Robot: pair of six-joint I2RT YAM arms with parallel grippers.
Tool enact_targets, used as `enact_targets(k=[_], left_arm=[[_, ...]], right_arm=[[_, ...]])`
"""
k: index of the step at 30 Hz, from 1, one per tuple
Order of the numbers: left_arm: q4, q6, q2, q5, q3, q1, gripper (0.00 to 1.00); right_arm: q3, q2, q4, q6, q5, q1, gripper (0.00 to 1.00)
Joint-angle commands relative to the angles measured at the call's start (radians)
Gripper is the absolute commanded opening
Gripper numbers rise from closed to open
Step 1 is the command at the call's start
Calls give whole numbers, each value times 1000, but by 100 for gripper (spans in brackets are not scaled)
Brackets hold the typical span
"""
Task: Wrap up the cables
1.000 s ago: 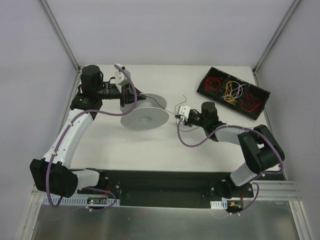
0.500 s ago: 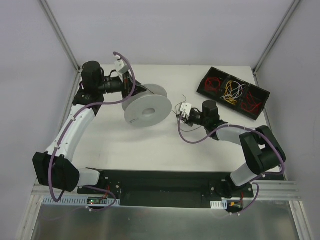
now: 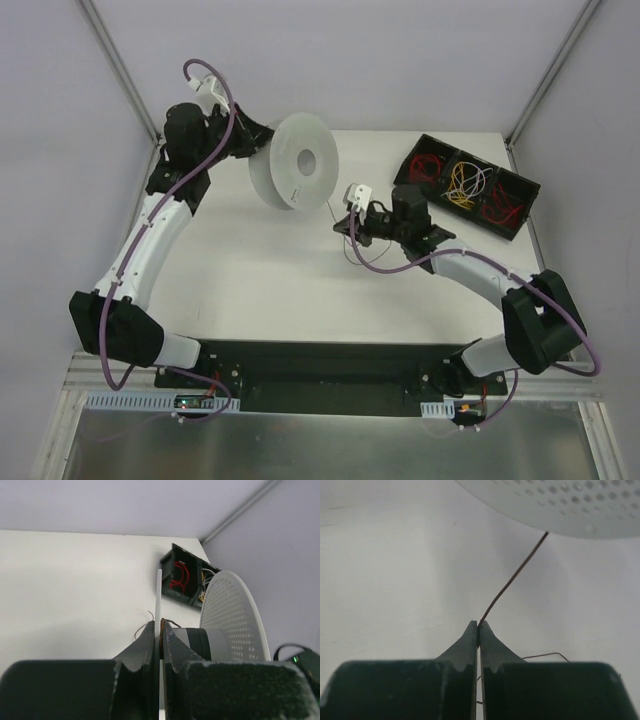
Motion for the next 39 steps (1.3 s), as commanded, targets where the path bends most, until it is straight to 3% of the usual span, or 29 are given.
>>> enact_targets(k=[1,5,9,14,23,30,36,39], left_arm=[[-87,-158,17,-306,112,-38,0],[-139,-154,24,-431,138,-85,0],[-156,22,11,-647,131,-196,0],[-254,-18,20,-741,127,-207,0],[-447,-134,89,-764,204,-199,0],[-509,-166,126,-643,195,-195,0],[-530,-181,152,-526,215,-196,0],[-540,-180,163,-489,223,-198,0]], right_arm=[[100,-37,-84,121,8,75,1],[171,-14,-87,214,2,110,1],[246,-4,-94,230,-1,141,1],[301,-56,-171,33,223,208,1],[262,-141,-230,-362,426,284,0],[225,-144,-121,-643,545,308,1],[162,-155,48,-688,531,305,1],[150,-159,99,-657,474,295,7]])
